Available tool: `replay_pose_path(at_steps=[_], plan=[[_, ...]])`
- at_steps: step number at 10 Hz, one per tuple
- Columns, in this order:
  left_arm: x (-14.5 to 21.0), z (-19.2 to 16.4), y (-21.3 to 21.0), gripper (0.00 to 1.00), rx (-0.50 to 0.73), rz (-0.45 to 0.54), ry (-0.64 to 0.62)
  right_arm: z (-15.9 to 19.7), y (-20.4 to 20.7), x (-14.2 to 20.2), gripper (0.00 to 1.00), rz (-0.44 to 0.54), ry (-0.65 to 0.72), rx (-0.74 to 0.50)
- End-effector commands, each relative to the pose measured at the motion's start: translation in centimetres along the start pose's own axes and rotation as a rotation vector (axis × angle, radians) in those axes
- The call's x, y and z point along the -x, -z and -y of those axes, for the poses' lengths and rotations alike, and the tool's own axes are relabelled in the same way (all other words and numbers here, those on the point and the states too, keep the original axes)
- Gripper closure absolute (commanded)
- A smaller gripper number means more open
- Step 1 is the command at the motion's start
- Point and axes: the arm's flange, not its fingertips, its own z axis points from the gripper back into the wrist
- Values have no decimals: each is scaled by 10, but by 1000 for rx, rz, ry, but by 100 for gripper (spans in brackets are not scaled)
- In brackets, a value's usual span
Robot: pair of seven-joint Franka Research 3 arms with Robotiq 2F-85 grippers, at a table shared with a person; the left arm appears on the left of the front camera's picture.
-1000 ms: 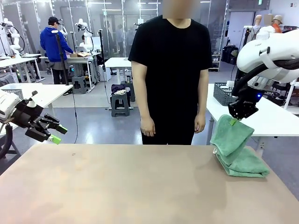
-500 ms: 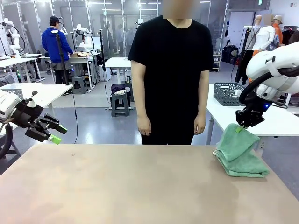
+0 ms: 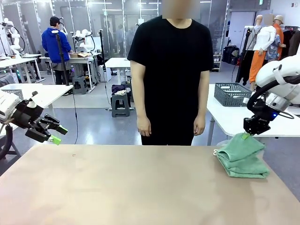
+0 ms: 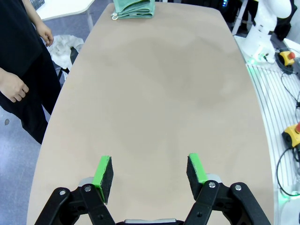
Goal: Fold the towels and place them in the basket.
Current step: Stack the folded Towel with hook on the right side of the table.
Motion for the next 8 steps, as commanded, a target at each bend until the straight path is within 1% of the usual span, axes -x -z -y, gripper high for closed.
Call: replay_pose_path(at_steps=[1,3,5,6,7,8], plan=[[0,1,-1,20,1,-3,3,17,3,-1,93,-20,-43,-4],[0,1,-1,20,1,-3,3,34,13,-1,93,-25,-70,13],[0,1,-1,20,1,-3,3,43,19,-1,93,-39,-76,22],[0,1,-1,20,1,-3,3,45,21,-1,73,-49,-73,18],[0,1,-1,20,1,-3,3,45,21,-1,73,-53,-79,25],[0,1,-1,20,1,-3,3,44,20,0,53,-59,-83,30]])
